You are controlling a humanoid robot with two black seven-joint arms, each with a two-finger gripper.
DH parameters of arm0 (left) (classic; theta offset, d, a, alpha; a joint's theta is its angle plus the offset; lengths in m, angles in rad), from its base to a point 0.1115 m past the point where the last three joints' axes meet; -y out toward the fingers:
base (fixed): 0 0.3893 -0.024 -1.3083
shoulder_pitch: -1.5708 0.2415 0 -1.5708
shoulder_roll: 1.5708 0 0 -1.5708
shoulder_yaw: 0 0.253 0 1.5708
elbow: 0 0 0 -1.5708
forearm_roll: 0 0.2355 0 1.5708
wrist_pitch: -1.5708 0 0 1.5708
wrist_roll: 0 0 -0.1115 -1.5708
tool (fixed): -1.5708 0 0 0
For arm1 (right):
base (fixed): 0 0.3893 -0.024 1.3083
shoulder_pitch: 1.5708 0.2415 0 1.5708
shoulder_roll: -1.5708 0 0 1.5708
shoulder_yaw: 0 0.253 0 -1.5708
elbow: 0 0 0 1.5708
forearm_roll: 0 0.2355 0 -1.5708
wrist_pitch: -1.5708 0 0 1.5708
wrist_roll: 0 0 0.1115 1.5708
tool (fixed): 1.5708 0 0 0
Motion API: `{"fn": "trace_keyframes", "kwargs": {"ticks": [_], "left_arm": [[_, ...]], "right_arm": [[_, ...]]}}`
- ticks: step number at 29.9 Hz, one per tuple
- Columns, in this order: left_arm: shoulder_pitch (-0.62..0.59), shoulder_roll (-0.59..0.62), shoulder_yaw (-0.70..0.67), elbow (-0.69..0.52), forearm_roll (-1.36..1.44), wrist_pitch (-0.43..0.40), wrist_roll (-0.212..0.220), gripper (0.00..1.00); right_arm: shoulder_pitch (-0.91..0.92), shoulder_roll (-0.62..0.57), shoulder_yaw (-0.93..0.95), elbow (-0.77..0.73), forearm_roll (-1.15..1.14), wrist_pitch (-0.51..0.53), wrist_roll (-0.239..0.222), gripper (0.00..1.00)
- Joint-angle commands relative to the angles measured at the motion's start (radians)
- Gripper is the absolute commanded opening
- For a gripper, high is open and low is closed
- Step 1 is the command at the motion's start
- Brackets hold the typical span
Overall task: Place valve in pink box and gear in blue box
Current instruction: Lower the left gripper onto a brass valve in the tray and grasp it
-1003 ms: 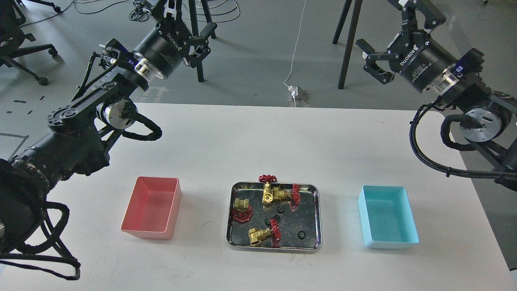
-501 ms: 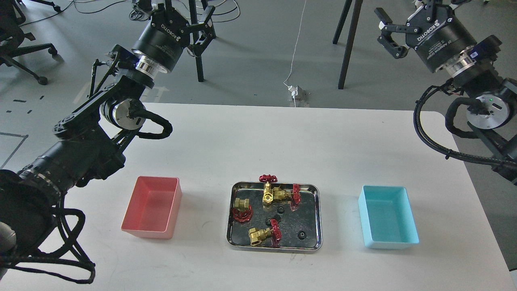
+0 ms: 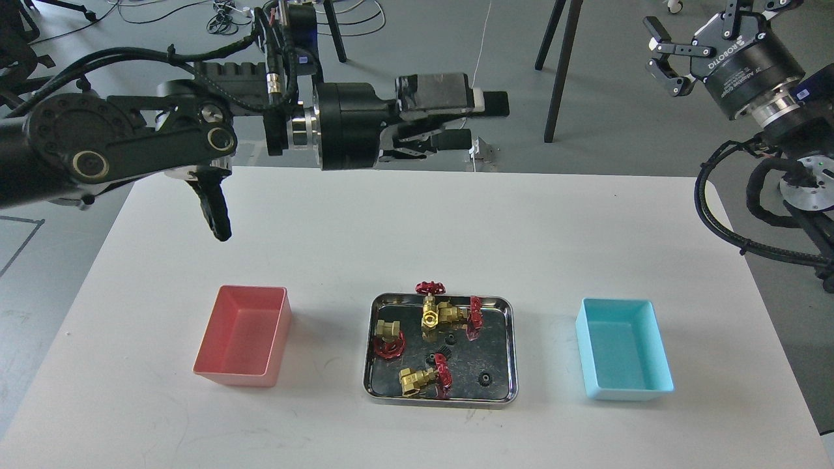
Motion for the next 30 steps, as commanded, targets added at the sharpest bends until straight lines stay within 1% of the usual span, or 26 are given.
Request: {"fn": "trace_keyframes", "kwargs": {"ticks": [1, 3, 5, 6, 8, 9, 11, 13, 16, 21, 25, 27, 30], "left_arm": [[-0.127, -0.091, 0.357, -0.049, 0.158, 0.232, 0.000, 0.98], [-0.140, -0.181, 0.532, -0.038, 0.265, 0.437, 0.000, 0.96], [-0.137, -0.276, 0.671, -0.012, 0.286, 0.617, 0.000, 0.96], [-0.132, -0.324, 0.733, 0.001, 0.287, 0.695, 0.000, 0.96], [-0.106, -0.385, 0.807, 0.011, 0.293, 0.698, 0.000, 0.96], [-0.080, -0.405, 0.818, 0.015, 0.296, 0.698, 0.000, 0.96], [-0.035, -0.421, 0.817, 0.041, 0.298, 0.698, 0.000, 0.96], [0.004, -0.428, 0.817, 0.083, 0.299, 0.698, 0.000, 0.96], [0.057, -0.439, 0.817, 0.130, 0.307, 0.698, 0.000, 0.96], [0.129, -0.439, 0.797, 0.143, 0.358, 0.698, 0.000, 0.96], [0.164, -0.433, 0.777, 0.178, 0.359, 0.698, 0.000, 0.96], [0.178, -0.434, 0.772, 0.195, 0.359, 0.698, 0.000, 0.93], [0.186, -0.441, 0.769, 0.219, 0.359, 0.698, 0.000, 0.82]], "right_arm": [[-0.008, 0.012, -0.010, -0.019, -0.001, 0.000, -0.010, 1.00], [0.000, 0.033, -0.013, -0.013, -0.003, 0.000, -0.018, 1.00], [0.014, 0.064, -0.013, -0.021, -0.011, -0.001, -0.036, 1.00], [0.035, 0.081, -0.016, -0.025, -0.012, -0.042, -0.055, 1.00], [0.090, 0.116, -0.032, -0.048, -0.012, -0.102, -0.102, 1.00], [0.115, 0.138, -0.038, -0.070, -0.012, -0.125, -0.130, 1.00], [0.146, 0.185, -0.047, -0.114, -0.012, -0.150, -0.162, 1.00], [0.160, 0.218, -0.047, -0.147, -0.012, -0.156, -0.168, 1.00], [0.161, 0.224, -0.049, -0.167, -0.011, -0.156, -0.170, 1.00], [0.152, 0.216, -0.055, -0.170, -0.011, -0.157, -0.170, 1.00], [0.149, 0.213, -0.062, -0.170, -0.011, -0.157, -0.170, 1.00], [0.149, 0.213, -0.062, -0.170, -0.011, -0.157, -0.170, 1.00], [0.149, 0.212, -0.062, -0.170, -0.011, -0.157, -0.170, 1.00]]}}
